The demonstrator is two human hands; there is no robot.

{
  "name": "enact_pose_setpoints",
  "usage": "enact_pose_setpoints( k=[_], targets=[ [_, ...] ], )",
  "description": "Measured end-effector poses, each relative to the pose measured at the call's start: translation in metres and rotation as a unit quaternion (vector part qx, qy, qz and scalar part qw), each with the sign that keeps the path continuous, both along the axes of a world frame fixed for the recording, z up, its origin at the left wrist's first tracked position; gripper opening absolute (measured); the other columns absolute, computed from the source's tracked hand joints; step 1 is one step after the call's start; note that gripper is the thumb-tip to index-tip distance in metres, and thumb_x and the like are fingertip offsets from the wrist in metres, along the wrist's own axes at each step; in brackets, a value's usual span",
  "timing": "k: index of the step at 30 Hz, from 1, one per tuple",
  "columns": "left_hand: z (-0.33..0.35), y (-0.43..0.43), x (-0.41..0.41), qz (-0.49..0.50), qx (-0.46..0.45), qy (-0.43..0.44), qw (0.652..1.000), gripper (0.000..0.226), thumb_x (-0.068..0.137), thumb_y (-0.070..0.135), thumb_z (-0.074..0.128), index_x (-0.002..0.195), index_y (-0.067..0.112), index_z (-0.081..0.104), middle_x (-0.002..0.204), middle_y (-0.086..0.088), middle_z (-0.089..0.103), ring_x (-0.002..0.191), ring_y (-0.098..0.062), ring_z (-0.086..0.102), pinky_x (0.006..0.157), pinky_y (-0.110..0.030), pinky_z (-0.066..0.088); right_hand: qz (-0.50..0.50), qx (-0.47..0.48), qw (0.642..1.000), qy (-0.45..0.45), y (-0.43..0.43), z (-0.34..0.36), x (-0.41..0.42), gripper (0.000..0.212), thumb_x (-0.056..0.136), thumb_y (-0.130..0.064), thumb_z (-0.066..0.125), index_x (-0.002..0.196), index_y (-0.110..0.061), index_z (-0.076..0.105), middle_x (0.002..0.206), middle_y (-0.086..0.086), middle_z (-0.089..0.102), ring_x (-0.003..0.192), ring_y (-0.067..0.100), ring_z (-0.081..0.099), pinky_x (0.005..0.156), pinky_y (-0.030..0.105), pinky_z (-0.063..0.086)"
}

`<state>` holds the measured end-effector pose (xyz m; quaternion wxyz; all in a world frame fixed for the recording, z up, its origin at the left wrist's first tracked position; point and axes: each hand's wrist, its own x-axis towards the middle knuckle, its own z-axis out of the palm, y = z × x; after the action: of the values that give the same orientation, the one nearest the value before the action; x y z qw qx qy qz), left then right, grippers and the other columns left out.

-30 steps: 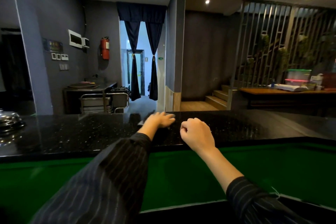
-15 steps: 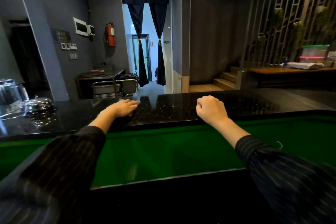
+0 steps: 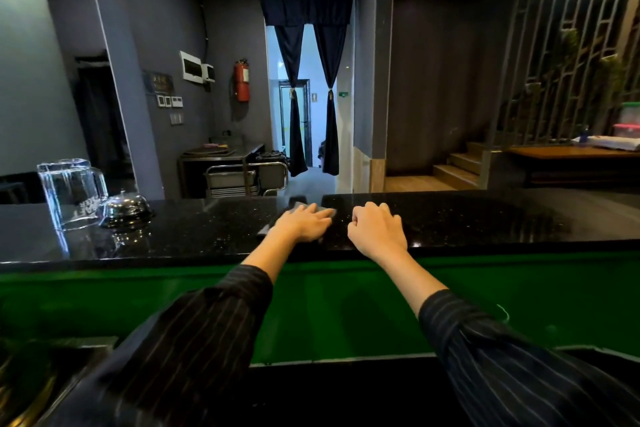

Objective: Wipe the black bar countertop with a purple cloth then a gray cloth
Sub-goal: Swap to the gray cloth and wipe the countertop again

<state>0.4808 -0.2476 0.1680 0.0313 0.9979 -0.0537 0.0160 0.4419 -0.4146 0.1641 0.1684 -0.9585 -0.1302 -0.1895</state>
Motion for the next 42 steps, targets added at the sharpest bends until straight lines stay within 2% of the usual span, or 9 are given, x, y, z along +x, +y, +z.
enact_pose_setpoints(
  k=[8, 15, 19, 22, 27, 30, 34, 38, 42],
  targets=[
    [0.008, -0.01, 0.048, -0.065, -0.009, 0.044, 0.997, 0.049, 0.099, 0.043, 0.023, 0.148, 0.035, 0.021, 0.157, -0.009, 0.021, 0.144, -0.033, 0.015, 0.116, -0.056, 0.015, 0.009, -0.007, 1.0, -0.017, -0.005, -0.003, 0.005, 0.029, 0.094, -0.028, 0.04, 0.108, -0.019, 0.064, 0.11, 0.004, 0.058, 0.109, 0.028, 0.049, 0.09, 0.046, 0.043],
    [0.009, 0.107, 0.026, 0.073, 0.016, 0.012, 0.997, 0.047, 0.104, 0.027, 0.022, 0.15, 0.022, 0.02, 0.159, -0.008, 0.015, 0.146, -0.031, 0.013, 0.117, -0.039, 0.009, 0.019, 0.002, 1.0, -0.016, -0.007, -0.001, 0.0, 0.025, 0.094, -0.027, 0.042, 0.098, -0.018, 0.065, 0.104, 0.003, 0.059, 0.106, 0.027, 0.05, 0.087, 0.044, 0.042],
    [0.0, 0.193, 0.011, 0.178, -0.003, 0.006, 0.984, 0.05, 0.1, 0.044, 0.019, 0.149, 0.035, 0.02, 0.16, -0.002, 0.016, 0.146, -0.029, 0.014, 0.118, -0.048, 0.012, 0.008, 0.008, 1.0, -0.016, -0.003, -0.003, -0.002, 0.026, 0.095, -0.024, 0.04, 0.098, -0.019, 0.065, 0.104, 0.004, 0.059, 0.107, 0.028, 0.05, 0.087, 0.044, 0.043],
    [0.002, 0.182, -0.005, 0.216, 0.02, -0.005, 0.976, 0.051, 0.098, 0.052, 0.02, 0.147, 0.04, 0.02, 0.159, -0.003, 0.015, 0.145, -0.03, 0.018, 0.117, -0.048, 0.015, -0.005, 0.017, 0.999, -0.028, 0.001, -0.002, -0.001, 0.024, 0.095, -0.024, 0.041, 0.097, -0.02, 0.065, 0.105, 0.003, 0.059, 0.107, 0.027, 0.05, 0.089, 0.045, 0.043],
    [0.008, 0.07, -0.024, 0.032, 0.011, 0.005, 0.999, 0.048, 0.1, 0.047, 0.02, 0.147, 0.038, 0.022, 0.159, -0.005, 0.018, 0.146, -0.026, 0.016, 0.118, -0.047, 0.015, 0.002, 0.01, 1.0, -0.019, -0.003, -0.001, -0.001, 0.022, 0.093, -0.026, 0.044, 0.093, -0.023, 0.066, 0.104, 0.003, 0.059, 0.108, 0.03, 0.05, 0.088, 0.045, 0.041],
    [0.008, 0.066, -0.034, -0.025, -0.032, 0.029, 0.999, 0.047, 0.1, 0.048, 0.021, 0.146, 0.041, 0.023, 0.159, 0.0, 0.018, 0.147, -0.023, 0.012, 0.118, -0.049, 0.01, 0.008, 0.013, 1.0, -0.005, -0.01, 0.0, -0.001, 0.027, 0.093, -0.027, 0.045, 0.1, -0.025, 0.07, 0.109, 0.003, 0.063, 0.111, 0.029, 0.051, 0.086, 0.041, 0.043],
    [-0.004, 0.162, -0.045, 0.072, -0.057, 0.011, 0.996, 0.06, 0.08, 0.072, 0.016, 0.139, 0.057, 0.017, 0.159, 0.003, 0.019, 0.147, -0.021, 0.012, 0.119, -0.048, 0.011, 0.009, 0.026, 0.999, -0.019, -0.01, 0.0, -0.003, 0.028, 0.093, -0.024, 0.044, 0.098, -0.022, 0.072, 0.103, 0.004, 0.064, 0.109, 0.029, 0.052, 0.083, 0.04, 0.045],
    [-0.014, 0.225, -0.049, 0.171, -0.066, 0.022, 0.983, 0.068, 0.073, 0.077, 0.007, 0.138, 0.058, 0.003, 0.159, 0.0, 0.017, 0.146, -0.025, 0.016, 0.117, -0.048, 0.016, 0.0, 0.011, 1.0, -0.022, -0.004, 0.003, -0.007, 0.022, 0.093, -0.025, 0.046, 0.089, -0.019, 0.067, 0.101, 0.003, 0.062, 0.108, 0.029, 0.051, 0.086, 0.043, 0.042],
    [-0.003, 0.166, -0.075, 0.119, -0.013, -0.006, 0.993, 0.052, 0.096, 0.055, 0.02, 0.146, 0.045, 0.018, 0.159, -0.004, 0.017, 0.146, -0.026, 0.015, 0.118, -0.047, 0.015, -0.066, -0.021, 0.997, 0.03, 0.021, 0.011, -0.01, 0.018, 0.094, -0.016, 0.05, 0.106, -0.015, 0.064, 0.122, 0.01, 0.058, 0.121, 0.033, 0.046, 0.095, 0.047, 0.043]
  ],
)
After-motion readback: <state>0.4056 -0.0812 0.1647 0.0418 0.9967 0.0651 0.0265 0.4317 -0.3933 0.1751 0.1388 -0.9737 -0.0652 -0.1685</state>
